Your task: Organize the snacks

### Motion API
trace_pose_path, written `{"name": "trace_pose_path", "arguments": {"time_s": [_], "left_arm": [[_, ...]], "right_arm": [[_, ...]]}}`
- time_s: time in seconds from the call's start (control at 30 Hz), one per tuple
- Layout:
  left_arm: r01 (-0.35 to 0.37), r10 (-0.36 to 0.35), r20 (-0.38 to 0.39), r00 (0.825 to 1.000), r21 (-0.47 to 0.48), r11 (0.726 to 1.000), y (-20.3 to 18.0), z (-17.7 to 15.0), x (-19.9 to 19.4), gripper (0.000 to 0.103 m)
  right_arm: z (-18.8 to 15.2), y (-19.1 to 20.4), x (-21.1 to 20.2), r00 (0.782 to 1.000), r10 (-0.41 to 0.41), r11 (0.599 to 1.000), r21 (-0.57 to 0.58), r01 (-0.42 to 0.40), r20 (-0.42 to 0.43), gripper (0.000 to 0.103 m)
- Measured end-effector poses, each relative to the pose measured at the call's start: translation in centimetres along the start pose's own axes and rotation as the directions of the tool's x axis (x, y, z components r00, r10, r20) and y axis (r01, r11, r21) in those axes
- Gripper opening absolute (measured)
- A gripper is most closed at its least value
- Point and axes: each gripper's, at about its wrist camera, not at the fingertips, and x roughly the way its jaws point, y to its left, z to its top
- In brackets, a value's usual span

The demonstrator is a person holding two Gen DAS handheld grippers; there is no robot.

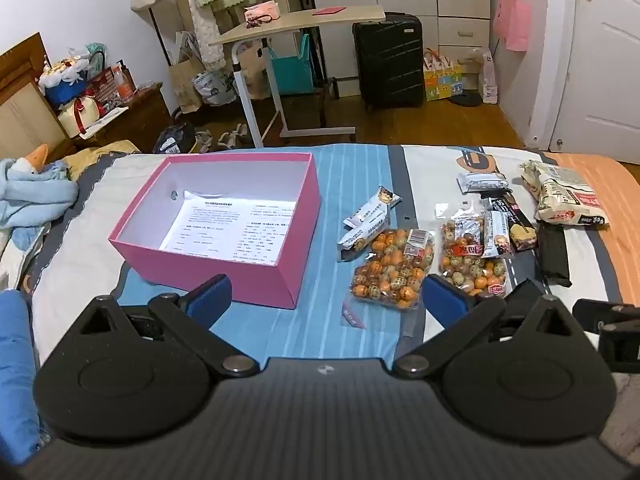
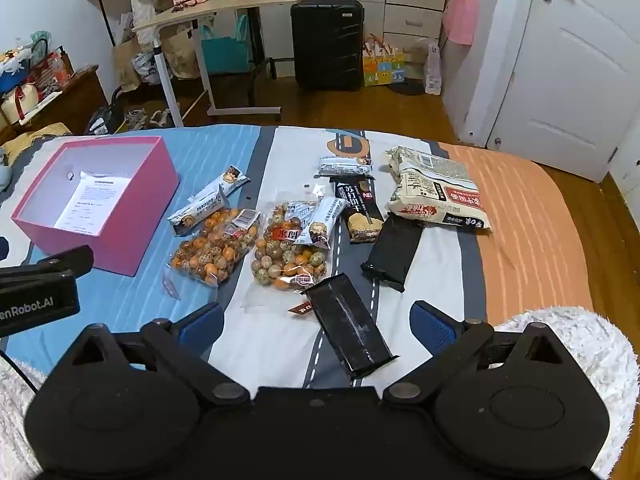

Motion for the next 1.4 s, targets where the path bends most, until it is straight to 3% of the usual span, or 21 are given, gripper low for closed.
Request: {"name": "trace_pose_path", "arguments": {"time_s": [0.07,0.8,1.13,1.4], "left_arm": [[0.033,-0.033,-0.019,0.999,-0.010,0.999,0.3,0.1,0.2,0.103],[0.049,-0.049,-0.025,0.998,-0.007,0.999,0.4,-0.3,0.8,0.103],[0.108,-0.110,-0.038,0.993,-0.029,0.994,0.9,-0.4,0.4,0.103],[0.110,-0.111,-0.030,0.993,-0.030,0.993,1.3,-0.3,0.1,0.103]], "right_arm": [[0.1,0.0,-0.1,1.000,-0.001,1.000,0.000,0.001,-0.008,0.101],[-0.2,-0.3,0.2,1.000,-0.005,1.000,0.005,0.005,-0.007,0.101],[-0.1,-0.4,0.1,1.000,-0.004,1.000,0.008,0.005,-0.008,0.101],[-0.1,-0.3,-0.2,1.000,-0.004,1.000,0.004,0.004,0.000,0.101]]}}
